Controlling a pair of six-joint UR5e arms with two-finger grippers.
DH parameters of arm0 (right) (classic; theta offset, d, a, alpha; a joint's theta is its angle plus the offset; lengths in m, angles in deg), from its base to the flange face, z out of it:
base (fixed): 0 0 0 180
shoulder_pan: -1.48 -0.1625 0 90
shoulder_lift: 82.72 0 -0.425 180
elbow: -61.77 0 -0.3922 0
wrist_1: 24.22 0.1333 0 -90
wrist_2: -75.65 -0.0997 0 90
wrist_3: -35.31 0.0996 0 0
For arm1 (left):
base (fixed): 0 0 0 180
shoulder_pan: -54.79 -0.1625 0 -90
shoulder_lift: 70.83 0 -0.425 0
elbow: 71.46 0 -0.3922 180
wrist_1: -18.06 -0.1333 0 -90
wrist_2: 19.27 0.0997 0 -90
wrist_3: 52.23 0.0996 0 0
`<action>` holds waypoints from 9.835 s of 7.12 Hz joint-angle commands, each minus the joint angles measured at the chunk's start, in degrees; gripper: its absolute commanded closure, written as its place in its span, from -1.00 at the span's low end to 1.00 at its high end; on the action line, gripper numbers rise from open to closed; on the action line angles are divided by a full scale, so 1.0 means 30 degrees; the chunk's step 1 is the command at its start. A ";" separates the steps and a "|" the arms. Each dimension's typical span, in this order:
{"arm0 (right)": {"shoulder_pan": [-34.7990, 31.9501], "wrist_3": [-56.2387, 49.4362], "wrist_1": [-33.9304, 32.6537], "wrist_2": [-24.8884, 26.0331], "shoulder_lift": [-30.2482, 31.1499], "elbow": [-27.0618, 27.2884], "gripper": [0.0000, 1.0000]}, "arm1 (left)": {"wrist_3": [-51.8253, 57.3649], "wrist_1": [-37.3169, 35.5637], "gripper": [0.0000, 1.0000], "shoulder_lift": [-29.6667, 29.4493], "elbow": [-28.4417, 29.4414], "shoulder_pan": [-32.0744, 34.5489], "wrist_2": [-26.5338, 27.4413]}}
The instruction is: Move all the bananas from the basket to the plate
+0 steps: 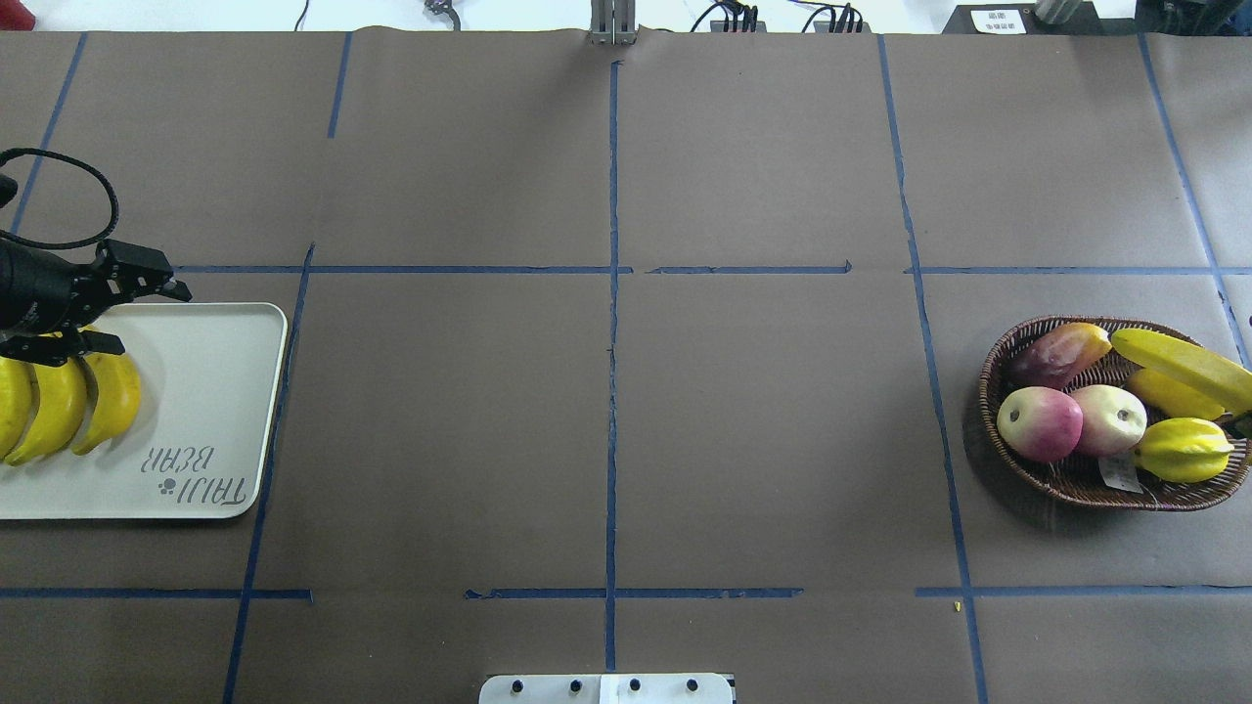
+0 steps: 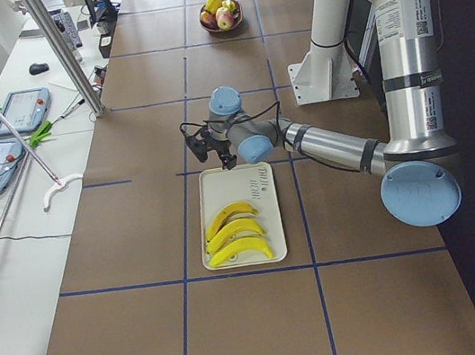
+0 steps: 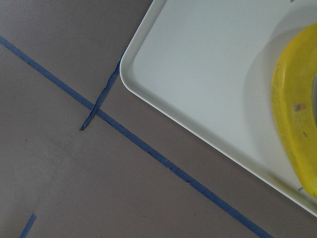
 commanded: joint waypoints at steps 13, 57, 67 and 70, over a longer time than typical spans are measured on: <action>0.8329 1.9845 0.0136 0.0451 -1.6449 -0.2067 0.99 | -0.9985 0.1060 -0.99 -0.9665 0.0650 -0.4960 0.2093; 0.0661 0.0518 -0.8419 0.0632 -0.6056 0.0950 -1.00 | 0.8837 -0.1606 -0.99 0.1508 0.2529 0.2131 0.0154; -0.7105 -0.4457 -0.8390 -0.1829 -0.4266 -0.4176 -0.98 | 3.1347 -1.2973 -0.99 0.2898 0.1968 1.1290 -0.3723; -0.7106 -0.3354 -0.8214 -0.1829 -0.4120 -0.4090 -0.99 | 3.1201 -1.2621 -0.99 0.2870 0.2494 1.1290 -0.3695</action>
